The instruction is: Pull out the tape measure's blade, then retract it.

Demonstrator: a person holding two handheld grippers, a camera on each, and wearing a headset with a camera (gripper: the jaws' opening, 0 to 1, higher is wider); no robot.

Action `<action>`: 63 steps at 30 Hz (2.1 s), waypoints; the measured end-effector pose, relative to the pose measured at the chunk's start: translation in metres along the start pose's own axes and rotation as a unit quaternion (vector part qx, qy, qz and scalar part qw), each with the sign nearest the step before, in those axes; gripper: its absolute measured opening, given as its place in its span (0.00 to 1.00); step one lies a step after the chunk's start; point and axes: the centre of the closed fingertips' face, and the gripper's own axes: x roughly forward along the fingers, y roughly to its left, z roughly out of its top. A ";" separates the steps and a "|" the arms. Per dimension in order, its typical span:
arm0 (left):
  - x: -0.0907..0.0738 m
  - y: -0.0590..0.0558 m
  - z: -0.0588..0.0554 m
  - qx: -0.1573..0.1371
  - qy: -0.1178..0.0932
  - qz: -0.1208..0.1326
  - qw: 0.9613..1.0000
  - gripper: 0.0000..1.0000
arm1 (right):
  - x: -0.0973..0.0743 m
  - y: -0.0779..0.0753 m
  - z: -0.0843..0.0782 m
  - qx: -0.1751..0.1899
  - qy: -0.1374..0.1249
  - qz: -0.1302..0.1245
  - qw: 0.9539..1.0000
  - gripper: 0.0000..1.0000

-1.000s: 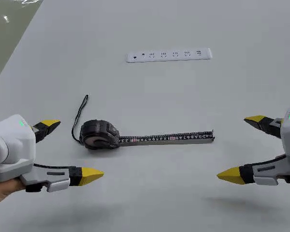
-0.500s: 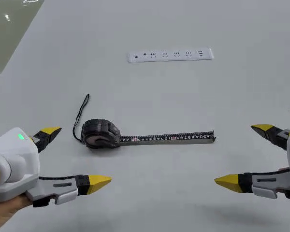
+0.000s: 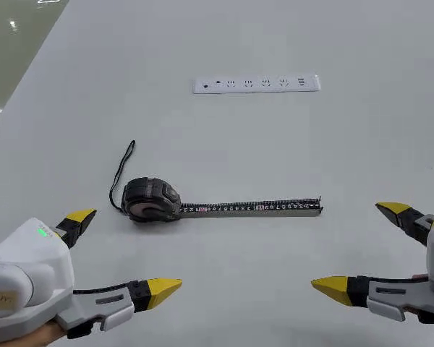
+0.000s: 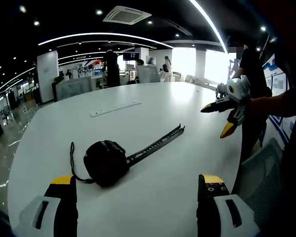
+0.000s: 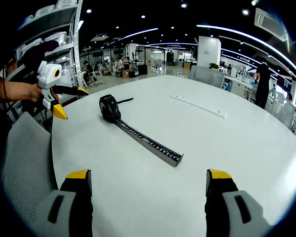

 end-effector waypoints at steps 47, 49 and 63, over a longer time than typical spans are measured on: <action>-0.001 0.006 0.010 -0.075 -0.013 0.107 0.991 1.00 | 0.005 0.019 0.019 0.002 -0.032 -0.010 0.999 0.99; 0.000 0.007 0.010 -0.076 -0.011 0.113 0.991 1.00 | 0.006 0.018 0.019 -0.003 -0.034 -0.005 0.999 0.98; 0.009 0.017 0.012 -0.086 -0.010 0.154 0.984 1.00 | 0.014 0.001 0.013 -0.060 -0.037 0.055 0.996 0.85</action>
